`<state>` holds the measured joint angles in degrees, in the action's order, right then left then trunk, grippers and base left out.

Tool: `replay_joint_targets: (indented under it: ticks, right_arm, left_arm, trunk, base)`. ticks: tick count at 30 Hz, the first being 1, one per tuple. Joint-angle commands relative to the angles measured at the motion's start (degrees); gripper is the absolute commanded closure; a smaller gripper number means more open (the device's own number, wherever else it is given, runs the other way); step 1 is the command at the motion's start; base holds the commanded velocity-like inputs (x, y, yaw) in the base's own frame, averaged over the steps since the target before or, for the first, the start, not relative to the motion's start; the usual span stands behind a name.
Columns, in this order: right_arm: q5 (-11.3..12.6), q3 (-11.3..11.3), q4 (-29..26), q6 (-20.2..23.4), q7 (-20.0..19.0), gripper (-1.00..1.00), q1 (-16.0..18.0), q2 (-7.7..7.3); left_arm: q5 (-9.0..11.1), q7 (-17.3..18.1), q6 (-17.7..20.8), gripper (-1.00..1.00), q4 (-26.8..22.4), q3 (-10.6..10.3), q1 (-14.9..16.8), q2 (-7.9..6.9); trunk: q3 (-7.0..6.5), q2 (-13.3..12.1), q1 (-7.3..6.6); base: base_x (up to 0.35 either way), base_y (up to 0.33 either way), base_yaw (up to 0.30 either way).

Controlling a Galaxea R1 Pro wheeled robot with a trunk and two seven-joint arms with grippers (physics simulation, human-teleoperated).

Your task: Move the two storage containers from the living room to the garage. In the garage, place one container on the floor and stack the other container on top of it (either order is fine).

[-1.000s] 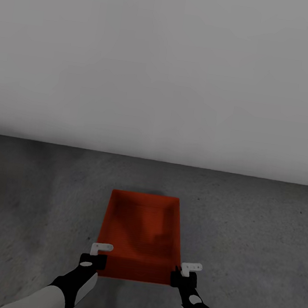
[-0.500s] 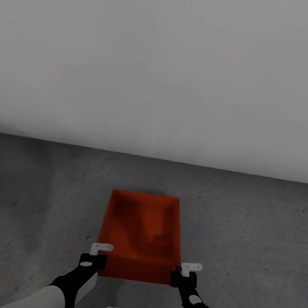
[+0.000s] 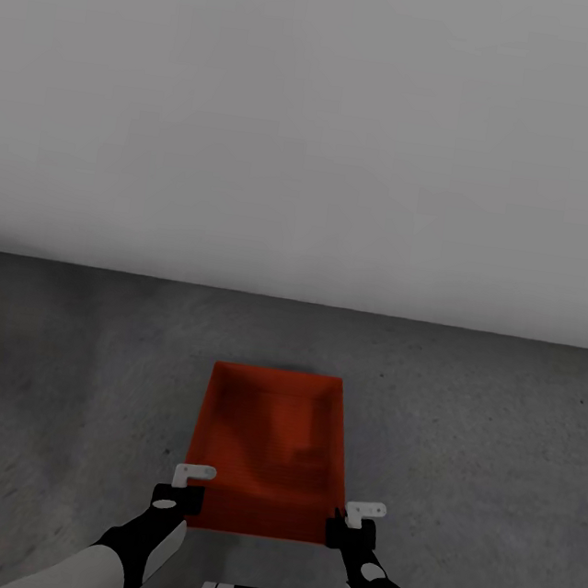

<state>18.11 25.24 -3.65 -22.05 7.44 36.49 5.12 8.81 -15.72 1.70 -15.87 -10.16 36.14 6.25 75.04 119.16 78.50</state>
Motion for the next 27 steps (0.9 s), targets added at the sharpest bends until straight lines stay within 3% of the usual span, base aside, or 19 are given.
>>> replay_joint_targets:
  ticks: [1,4,16,27]
  right_arm:
    - [0.08,-0.55,0.57,-0.05,0.03,1.0,-0.02,-0.02]
    - [0.08,-0.54,0.57,-0.03,0.03,1.0,-0.02,-0.02]
    - [0.08,-0.54,0.57,-0.09,0.03,1.0,-0.02,-0.02]
    - [0.08,-0.54,0.57,-0.09,0.03,1.0,-0.02,-0.02]
  left_arm:
    - [-0.2,-0.63,0.23,1.0,-0.31,4.24,0.07,-0.54]
    - [-0.2,-0.63,0.23,1.0,-0.31,4.26,0.07,-0.54]
    - [-0.2,-0.63,0.23,1.0,-0.24,4.23,0.07,-0.54]
    - [-0.2,-0.63,0.23,1.0,-0.3,4.24,0.07,-0.54]
  trunk:
    - [0.03,0.01,-0.01]
    - [0.03,0.01,-0.01]
    - [2.18,4.82,2.63]
    - [2.18,4.82,2.63]
  base:
    - [0.0,0.0,0.0]
    - [0.0,0.0,0.0]
    - [0.0,0.0,0.0]
    - [0.0,0.0,0.0]
